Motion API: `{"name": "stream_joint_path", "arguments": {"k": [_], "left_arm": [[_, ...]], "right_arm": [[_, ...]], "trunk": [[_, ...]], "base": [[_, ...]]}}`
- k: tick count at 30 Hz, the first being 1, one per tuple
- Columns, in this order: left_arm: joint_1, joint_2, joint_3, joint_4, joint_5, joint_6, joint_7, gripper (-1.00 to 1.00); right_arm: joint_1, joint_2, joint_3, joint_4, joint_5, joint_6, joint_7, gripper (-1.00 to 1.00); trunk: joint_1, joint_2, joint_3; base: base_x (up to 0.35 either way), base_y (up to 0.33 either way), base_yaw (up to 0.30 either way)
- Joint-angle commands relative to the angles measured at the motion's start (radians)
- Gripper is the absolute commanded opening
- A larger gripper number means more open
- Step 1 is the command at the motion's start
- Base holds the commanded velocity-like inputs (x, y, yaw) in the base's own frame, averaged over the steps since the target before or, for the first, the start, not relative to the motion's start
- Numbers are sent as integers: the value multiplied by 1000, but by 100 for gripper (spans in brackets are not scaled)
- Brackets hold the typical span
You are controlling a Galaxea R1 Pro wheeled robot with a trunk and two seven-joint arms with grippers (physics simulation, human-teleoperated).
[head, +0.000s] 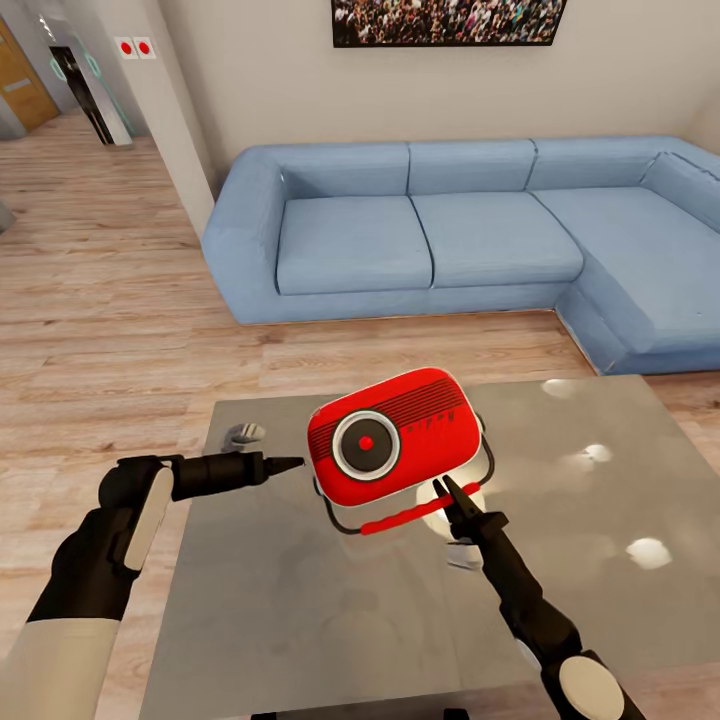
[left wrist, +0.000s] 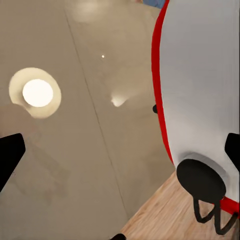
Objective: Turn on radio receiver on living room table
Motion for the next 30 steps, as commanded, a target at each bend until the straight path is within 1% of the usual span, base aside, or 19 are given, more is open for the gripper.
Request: {"name": "stream_joint_path", "arguments": {"k": [1, 10, 12, 23, 30], "left_arm": [[0, 6, 0, 1, 0, -1, -3, 100], [0, 43, 1, 5, 3, -1, -17, 100], [0, 47, 1, 5, 4, -1, -18, 100], [0, 53, -2, -5, 8, -1, -20, 100], [0, 49, -7, -33, 11, 2, -28, 100]], "right_arm": [[2, -1, -1, 6, -5, -5, -6, -100], [19, -10, -3, 66, -16, 2, -49, -100], [19, -9, -2, 79, -21, 3, -59, -100], [20, -7, -4, 151, -50, 3, -113, -100], [20, -5, -6, 200, -66, 14, -102, -100]], "trunk": [[0, 0, 0], [0, 0, 0], [0, 0, 0], [0, 0, 0], [0, 0, 0]], "base": [[0, 0, 0], [0, 0, 0], [0, 0, 0], [0, 0, 0], [0, 0, 0]]}}
